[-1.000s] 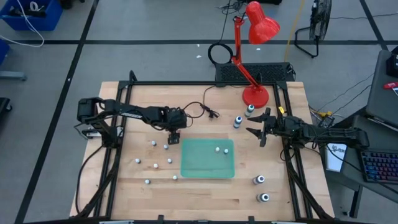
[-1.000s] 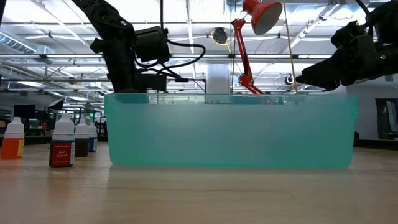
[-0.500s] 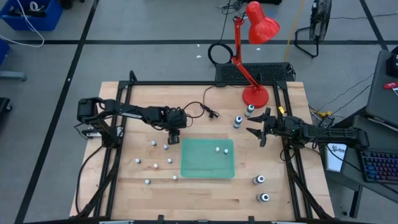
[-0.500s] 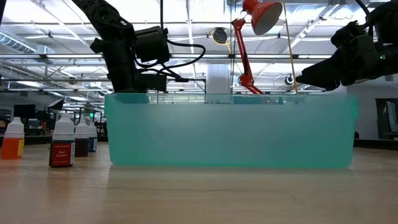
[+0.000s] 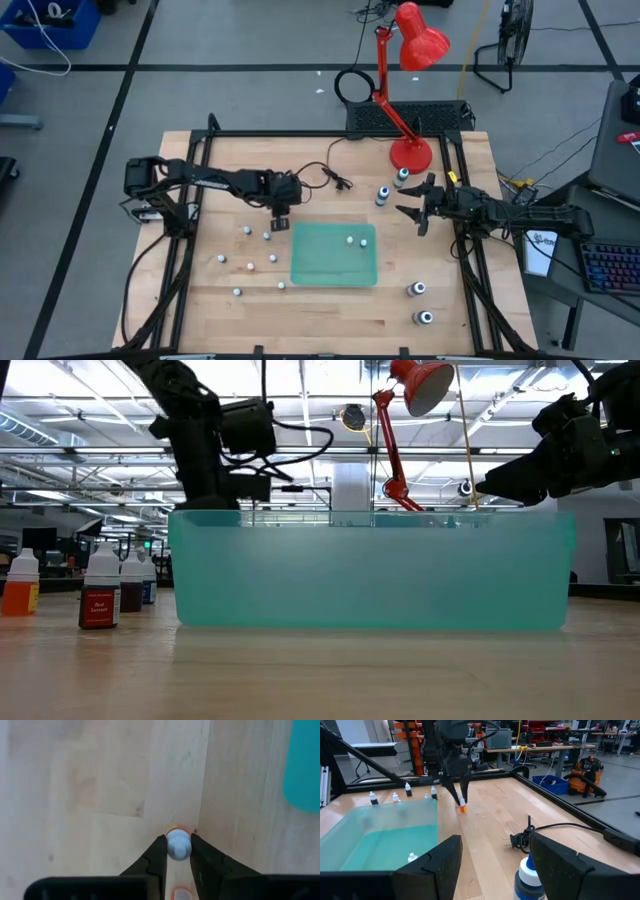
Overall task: Pick & Place food coloring
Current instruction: Put the small yellow food coloring bottle into the light blue bin
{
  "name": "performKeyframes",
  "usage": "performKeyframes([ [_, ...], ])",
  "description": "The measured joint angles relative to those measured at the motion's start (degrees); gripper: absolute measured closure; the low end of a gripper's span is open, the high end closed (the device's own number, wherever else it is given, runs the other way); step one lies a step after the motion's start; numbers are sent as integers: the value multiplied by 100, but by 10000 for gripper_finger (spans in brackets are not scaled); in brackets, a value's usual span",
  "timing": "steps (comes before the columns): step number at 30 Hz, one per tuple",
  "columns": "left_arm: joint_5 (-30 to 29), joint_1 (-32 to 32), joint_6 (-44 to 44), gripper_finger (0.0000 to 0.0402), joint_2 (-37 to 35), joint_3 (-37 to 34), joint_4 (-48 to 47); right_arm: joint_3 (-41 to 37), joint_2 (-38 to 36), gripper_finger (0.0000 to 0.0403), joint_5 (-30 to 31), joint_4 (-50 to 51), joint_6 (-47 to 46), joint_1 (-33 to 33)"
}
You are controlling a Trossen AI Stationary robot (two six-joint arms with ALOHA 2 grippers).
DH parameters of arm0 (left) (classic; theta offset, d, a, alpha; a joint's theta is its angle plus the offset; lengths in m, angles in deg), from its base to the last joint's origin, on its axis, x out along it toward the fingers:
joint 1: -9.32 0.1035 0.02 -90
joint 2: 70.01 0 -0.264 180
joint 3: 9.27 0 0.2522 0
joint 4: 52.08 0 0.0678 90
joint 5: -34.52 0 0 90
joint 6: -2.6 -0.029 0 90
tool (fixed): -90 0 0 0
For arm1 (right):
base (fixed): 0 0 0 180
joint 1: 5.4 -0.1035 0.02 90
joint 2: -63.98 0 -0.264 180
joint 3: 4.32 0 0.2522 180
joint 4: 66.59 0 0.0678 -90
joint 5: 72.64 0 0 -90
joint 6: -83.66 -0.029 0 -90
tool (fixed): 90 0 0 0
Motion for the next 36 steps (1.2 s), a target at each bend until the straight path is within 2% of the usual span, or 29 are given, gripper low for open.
performKeyframes([
  [7,-740,-283,-125,339,0,969,-1310,0,-2,181,0,0,-1,-2],
  [14,-734,-853,-179,335,0,2031,-1902,0,-1,181,0,0,0,0],
  [18,-301,-1177,-152,333,0,2329,-1880,0,-1,181,0,-2,0,-2],
  [25,502,-1559,-7,341,24,2050,-1179,0,-1,181,0,-1,-1,-1],
  [36,375,-1535,766,341,33,923,-131,0,-2,181,0,-2,-1,-2],
])
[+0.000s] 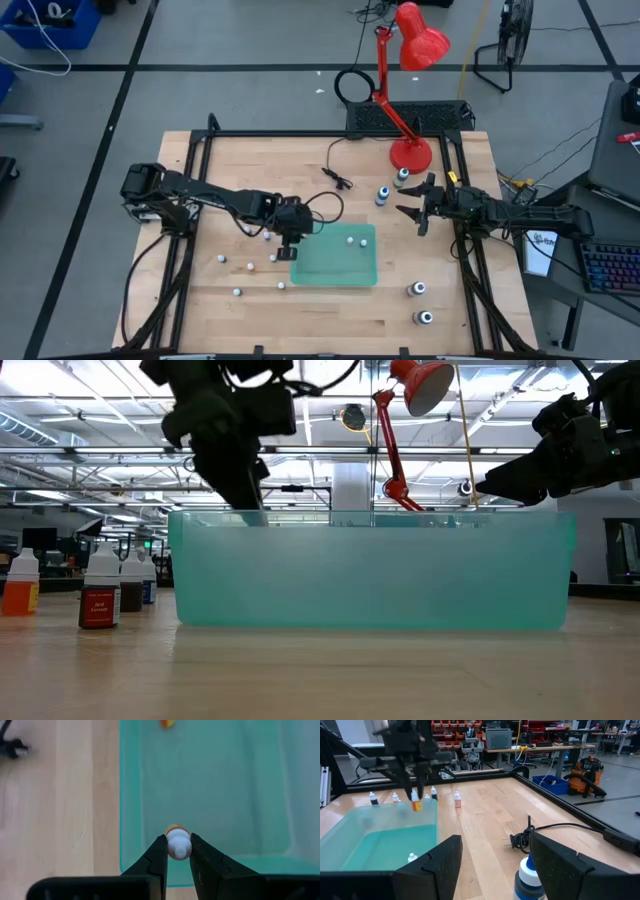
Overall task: Pick & Place food coloring
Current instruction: Put the small yellow food coloring bottle into the light blue bin
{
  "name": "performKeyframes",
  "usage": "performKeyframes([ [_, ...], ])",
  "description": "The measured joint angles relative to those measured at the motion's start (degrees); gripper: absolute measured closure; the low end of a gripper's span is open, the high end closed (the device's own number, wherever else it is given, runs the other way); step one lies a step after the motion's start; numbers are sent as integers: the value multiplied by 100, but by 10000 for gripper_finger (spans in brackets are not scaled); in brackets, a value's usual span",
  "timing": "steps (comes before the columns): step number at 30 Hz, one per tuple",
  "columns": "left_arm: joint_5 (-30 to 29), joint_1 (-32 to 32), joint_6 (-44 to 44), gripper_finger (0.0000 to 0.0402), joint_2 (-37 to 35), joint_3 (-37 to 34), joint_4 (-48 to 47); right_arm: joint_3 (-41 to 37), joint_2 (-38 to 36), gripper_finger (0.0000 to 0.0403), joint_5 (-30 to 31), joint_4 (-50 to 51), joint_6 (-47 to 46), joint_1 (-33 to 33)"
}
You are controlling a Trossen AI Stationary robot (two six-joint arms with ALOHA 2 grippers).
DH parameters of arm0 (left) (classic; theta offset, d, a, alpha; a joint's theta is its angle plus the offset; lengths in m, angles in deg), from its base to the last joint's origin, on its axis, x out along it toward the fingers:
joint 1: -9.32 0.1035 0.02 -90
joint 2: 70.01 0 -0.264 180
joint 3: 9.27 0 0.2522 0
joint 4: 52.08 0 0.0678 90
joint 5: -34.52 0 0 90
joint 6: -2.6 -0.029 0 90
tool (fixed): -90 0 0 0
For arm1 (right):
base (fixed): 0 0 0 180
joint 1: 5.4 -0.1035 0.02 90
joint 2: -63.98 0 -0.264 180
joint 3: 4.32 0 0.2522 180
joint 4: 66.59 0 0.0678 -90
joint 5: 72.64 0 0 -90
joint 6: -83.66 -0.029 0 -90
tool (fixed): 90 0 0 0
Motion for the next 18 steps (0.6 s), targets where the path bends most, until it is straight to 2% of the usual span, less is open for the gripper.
performKeyframes([
  [8,61,-21,-214,341,203,-145,197,-1,0,181,2,0,-1,1],
  [13,468,24,-450,341,647,222,-16,0,11,181,1,-20,-1,0],
  [18,544,145,-823,341,880,574,-255,0,28,181,0,-26,-1,0],
])
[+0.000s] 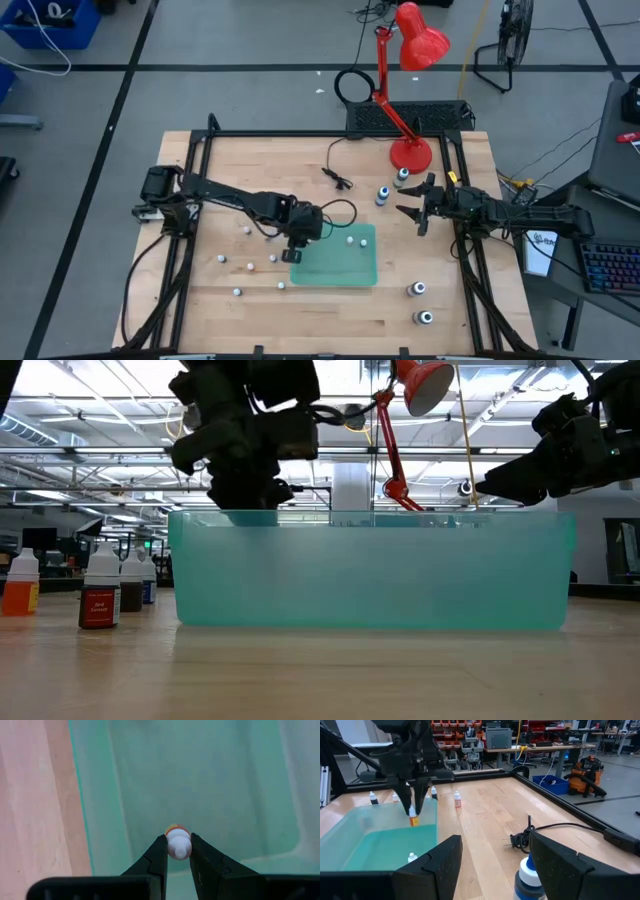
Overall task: Pick & Place food coloring
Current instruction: Put the small yellow food coloring bottle into the light blue bin
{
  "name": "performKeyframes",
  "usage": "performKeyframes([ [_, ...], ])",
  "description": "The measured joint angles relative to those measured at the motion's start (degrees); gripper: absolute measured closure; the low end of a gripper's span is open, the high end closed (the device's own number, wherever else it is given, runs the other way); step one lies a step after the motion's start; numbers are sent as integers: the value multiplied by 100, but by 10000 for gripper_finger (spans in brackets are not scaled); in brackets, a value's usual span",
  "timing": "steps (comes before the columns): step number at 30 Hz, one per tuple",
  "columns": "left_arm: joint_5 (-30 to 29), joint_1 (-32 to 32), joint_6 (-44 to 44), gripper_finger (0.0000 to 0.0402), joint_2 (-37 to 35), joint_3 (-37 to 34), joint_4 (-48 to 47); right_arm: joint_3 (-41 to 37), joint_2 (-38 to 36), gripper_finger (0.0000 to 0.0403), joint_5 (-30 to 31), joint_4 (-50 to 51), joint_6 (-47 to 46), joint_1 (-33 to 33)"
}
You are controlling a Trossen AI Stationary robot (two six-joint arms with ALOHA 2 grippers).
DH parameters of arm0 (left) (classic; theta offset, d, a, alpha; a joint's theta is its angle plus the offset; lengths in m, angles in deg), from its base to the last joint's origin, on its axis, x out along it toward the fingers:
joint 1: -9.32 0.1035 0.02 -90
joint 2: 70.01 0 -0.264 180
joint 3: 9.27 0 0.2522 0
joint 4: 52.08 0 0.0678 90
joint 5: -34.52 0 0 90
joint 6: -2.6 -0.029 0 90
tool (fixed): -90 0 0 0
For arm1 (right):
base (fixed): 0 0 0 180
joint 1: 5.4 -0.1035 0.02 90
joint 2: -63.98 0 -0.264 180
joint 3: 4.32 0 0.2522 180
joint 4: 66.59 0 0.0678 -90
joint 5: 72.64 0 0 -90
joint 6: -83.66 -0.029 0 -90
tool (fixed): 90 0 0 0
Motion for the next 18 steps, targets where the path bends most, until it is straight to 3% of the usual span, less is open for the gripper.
performKeyframes([
  [12,72,224,40,339,495,63,-40,-2,0,181,0,0,0,0],
  [18,37,205,178,294,362,24,-32,0,0,181,0,0,2,0],
])
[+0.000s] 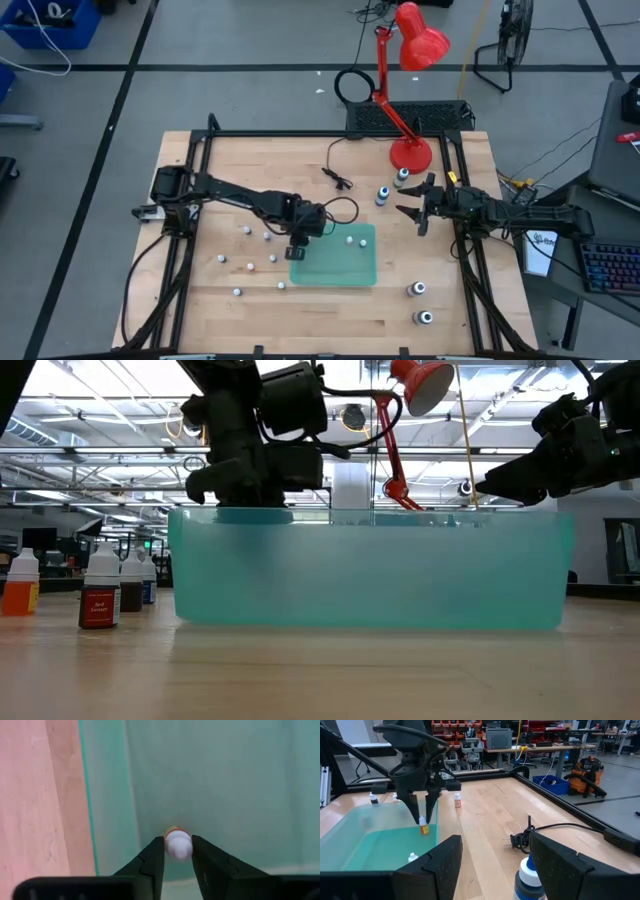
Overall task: Pick & Place food coloring
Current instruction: Put the small yellow food coloring bottle into the light blue bin
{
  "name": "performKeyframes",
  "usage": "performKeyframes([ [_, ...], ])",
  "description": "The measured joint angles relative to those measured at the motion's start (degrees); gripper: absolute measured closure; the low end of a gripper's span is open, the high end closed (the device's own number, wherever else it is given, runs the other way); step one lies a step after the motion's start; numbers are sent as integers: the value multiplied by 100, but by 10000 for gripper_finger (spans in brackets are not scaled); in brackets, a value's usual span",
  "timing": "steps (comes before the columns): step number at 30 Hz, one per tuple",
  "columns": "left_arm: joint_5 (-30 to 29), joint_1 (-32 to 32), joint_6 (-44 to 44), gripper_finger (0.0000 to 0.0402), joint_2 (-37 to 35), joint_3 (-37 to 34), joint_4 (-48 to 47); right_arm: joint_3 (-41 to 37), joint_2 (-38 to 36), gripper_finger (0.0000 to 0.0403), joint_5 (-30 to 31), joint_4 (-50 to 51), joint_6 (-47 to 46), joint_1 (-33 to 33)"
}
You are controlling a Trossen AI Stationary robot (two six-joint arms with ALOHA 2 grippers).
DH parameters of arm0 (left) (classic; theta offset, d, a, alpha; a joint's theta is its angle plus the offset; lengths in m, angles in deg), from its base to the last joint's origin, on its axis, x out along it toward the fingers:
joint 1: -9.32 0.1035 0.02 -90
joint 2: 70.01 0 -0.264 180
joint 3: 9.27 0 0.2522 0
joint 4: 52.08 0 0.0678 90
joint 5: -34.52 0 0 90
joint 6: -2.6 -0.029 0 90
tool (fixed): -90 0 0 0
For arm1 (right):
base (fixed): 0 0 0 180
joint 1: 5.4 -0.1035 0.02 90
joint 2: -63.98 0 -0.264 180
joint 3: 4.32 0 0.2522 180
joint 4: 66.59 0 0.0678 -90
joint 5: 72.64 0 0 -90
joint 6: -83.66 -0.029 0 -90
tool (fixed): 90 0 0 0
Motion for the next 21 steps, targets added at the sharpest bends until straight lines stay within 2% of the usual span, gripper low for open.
performKeyframes([
  [5,0,-1,65,257,-222,1,-13,-1,0,181,0,1,-2,0],
  [11,-167,4,86,235,-688,1,-142,0,0,181,0,2,-2,0],
  [17,-1187,4,622,235,-1455,1,-1153,-1,-1,181,0,2,-2,0],
  [21,-1952,96,1624,233,-1822,3,-1885,-1,-2,181,1,2,-1,0],
])
